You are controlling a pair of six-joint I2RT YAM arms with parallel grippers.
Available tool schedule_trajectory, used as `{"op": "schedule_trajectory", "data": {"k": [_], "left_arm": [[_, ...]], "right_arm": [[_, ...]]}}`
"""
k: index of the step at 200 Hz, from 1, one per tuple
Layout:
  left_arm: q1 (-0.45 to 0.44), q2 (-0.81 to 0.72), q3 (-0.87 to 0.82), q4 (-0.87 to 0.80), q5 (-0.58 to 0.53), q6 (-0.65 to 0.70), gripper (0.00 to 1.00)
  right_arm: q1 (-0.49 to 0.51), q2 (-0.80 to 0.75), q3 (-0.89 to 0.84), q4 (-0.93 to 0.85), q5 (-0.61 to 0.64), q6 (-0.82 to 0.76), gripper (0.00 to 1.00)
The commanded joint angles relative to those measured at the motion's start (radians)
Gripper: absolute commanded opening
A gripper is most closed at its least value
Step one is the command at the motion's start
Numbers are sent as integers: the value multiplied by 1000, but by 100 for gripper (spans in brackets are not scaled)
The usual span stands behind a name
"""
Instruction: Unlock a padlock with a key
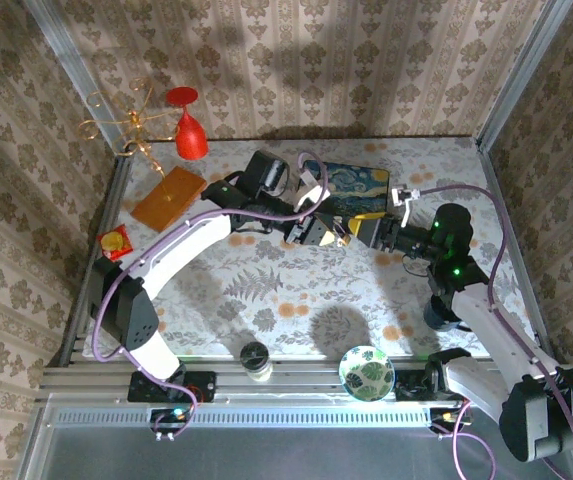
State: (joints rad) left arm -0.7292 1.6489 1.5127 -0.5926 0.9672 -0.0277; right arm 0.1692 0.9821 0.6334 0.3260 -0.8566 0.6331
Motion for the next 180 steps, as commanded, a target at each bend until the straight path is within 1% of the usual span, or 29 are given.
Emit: {"op": "schedule_trajectory", "data": {"k": [1,8,19,30,37,46,66,100,180], "left_arm": [[-6,9,44,-45,36,49,0],[-6,11,45,-46,36,49,0],[-9,12,46,-43,43,48,0],[-8,13,47,-41,50,48,0],[-7,13,47,-39,58,49,0],[-8,12,47,-36,64,51,0],[-9,14,50,-35,72,53,0],[-9,16,53,-36,81,54,0],[-6,17,46,-26,90,45,0]], "right_arm": [[23,-24,30,-37,-61,-64,59],[36,-27,41,-74,-69,-95,58],[54,-36,59,-147,-42,-140,58],[64,-41,66,-177,-41,-170,53],[65,-41,63,-174,-48,-172,50],[65,-39,59,-161,-61,-164,49],[67,-30,48,-127,-95,-145,47],[74,-8,58,-138,-131,-150,45],[89,22,65,-156,-133,-169,36]]}}
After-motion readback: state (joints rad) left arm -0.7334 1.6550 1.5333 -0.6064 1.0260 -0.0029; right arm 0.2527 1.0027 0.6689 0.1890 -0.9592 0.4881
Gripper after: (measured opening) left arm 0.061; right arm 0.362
